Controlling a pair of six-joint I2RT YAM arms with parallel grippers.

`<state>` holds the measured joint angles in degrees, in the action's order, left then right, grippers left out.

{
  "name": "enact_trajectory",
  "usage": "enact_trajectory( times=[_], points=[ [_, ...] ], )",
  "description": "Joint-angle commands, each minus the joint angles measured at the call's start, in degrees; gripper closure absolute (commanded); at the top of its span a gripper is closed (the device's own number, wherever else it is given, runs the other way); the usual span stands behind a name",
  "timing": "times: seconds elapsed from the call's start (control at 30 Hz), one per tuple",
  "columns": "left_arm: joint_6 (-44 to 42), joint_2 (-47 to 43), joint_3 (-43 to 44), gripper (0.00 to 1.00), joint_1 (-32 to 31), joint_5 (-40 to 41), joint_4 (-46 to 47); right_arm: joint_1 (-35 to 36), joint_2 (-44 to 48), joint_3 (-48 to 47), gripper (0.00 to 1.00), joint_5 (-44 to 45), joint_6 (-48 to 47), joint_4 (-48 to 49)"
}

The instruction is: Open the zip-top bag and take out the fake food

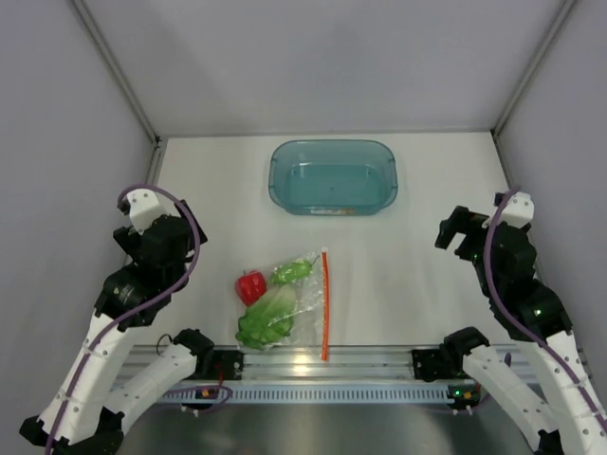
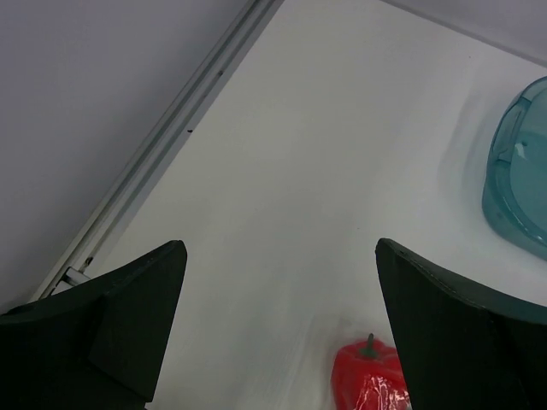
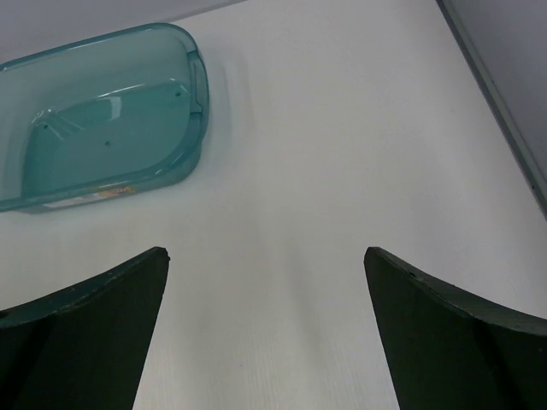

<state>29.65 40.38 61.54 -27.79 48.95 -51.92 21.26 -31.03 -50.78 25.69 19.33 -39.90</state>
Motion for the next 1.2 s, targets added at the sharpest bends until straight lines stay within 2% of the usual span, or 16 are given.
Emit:
enact_trajectory(
  times=[0.0, 0.17, 0.37, 0.67, 0.8, 0.93, 1.03, 1.17],
  points=[
    [-1.4, 0.8, 2.3, 0.02, 0.4, 0.4, 0.4, 0.7, 1.2, -2.5, 0.01, 0.9, 0.0, 0.2],
    [-1.8, 1.7, 2.5, 0.02, 0.4, -1.5, 0.4, 0.6, 0.9, -2.7, 0.00, 0.0, 0.1, -0.3],
    [-2.5, 4.3, 3.5, 0.02, 0.3, -5.1, 0.3, 0.6, -0.7, -1.9, 0.01, -6.3, 0.0, 0.5],
    [-2.1, 10.9, 5.3, 0.02, 0.3, -16.9, 0.4, 0.7, -1.5, 1.8, 0.01, -18.1, 1.2, 4.2],
    [0.0, 15.3, 4.8, 0.02, -1.0, -20.5, 0.3, 0.7, -2.1, 3.6, 0.01, -18.4, 2.0, 5.0],
    [6.3, 18.8, 3.8, 0.02, -10.0, -14.9, 0.0, 0.7, -2.9, 3.9, 0.01, -17.1, 2.5, 4.8],
    [11.3, 22.6, 4.1, 0.02, -22.3, -11.3, -0.1, 0.7, -3.9, 3.7, 0.01, -15.5, 2.6, 3.9],
    [16.6, 29.7, 6.3, 0.02, -34.2, -6.8, -1.5, 0.7, -4.0, 3.1, 0.01, -14.3, 2.6, 2.9]
  ],
)
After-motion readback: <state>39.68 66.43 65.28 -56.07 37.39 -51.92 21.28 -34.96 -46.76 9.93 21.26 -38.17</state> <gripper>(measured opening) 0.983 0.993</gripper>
